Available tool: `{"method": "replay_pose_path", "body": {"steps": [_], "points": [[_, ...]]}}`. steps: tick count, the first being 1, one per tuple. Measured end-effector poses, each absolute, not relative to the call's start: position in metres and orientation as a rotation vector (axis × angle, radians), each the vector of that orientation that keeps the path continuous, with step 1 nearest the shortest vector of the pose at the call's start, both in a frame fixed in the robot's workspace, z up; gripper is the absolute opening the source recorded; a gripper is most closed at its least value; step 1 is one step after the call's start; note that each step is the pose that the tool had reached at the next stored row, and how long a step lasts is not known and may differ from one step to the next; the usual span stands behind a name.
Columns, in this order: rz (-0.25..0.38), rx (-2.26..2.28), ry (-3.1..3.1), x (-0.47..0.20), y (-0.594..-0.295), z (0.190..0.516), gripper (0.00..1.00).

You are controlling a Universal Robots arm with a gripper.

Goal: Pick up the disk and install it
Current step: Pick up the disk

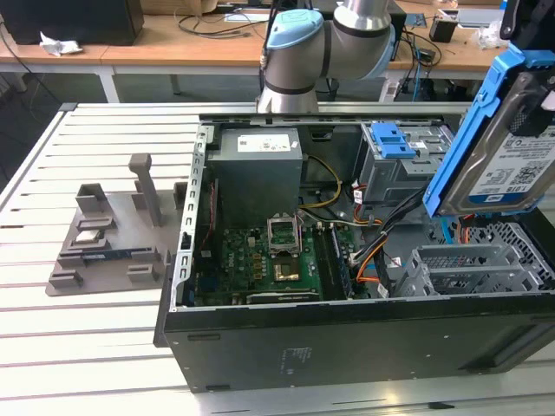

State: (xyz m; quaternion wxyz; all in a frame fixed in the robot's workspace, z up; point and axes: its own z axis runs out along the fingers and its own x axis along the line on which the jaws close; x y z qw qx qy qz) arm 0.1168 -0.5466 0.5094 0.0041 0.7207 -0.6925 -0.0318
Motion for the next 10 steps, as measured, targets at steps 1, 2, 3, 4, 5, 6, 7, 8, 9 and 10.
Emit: {"method": "replay_pose_path", "body": {"steps": [1,2,3,4,5,6,7,8,9,10], "points": [[-0.1,2.258,-2.17,0.119,-0.547,0.509,0.36],[-0.1,2.258,-2.17,0.123,-0.547,0.509,0.36],[-0.1,2.258,-2.17,0.127,-0.547,0.509,0.36],[-0.1,2.258,-2.17,0.13,-0.547,0.509,0.36],[-0.1,2.258,-2.17,0.133,-0.547,0.509,0.36],[-0.1,2.258,-2.17,0.137,-0.547,0.509,0.36],[-0.1,2.258,-2.17,0.141,-0.547,0.509,0.36],[-0.1,2.258,-2.17,0.143,-0.549,0.509,0.36],[-0.1,2.258,-2.17,0.143,-0.551,0.508,0.36],[-0.1,2.258,-2.17,0.143,-0.554,0.507,0.36]]}}
